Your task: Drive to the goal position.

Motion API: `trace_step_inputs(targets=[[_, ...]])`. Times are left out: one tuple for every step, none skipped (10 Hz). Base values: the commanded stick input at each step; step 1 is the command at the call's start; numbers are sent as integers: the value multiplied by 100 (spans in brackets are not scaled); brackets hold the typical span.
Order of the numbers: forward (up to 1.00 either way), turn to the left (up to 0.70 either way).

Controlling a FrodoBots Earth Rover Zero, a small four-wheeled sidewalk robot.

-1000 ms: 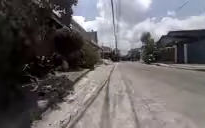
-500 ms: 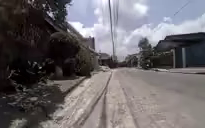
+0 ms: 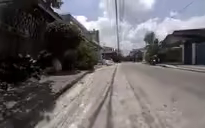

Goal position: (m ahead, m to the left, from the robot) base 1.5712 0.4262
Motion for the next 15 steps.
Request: trace_step_inputs(targets=[[100,0],[100,0],[100,0],[100,0],[100,-7],[100,-16],[100,-24],[100,-33],[100,-36],[100,-20],[100,-2],[100,11],[100,5],[100,0],[100,0]])
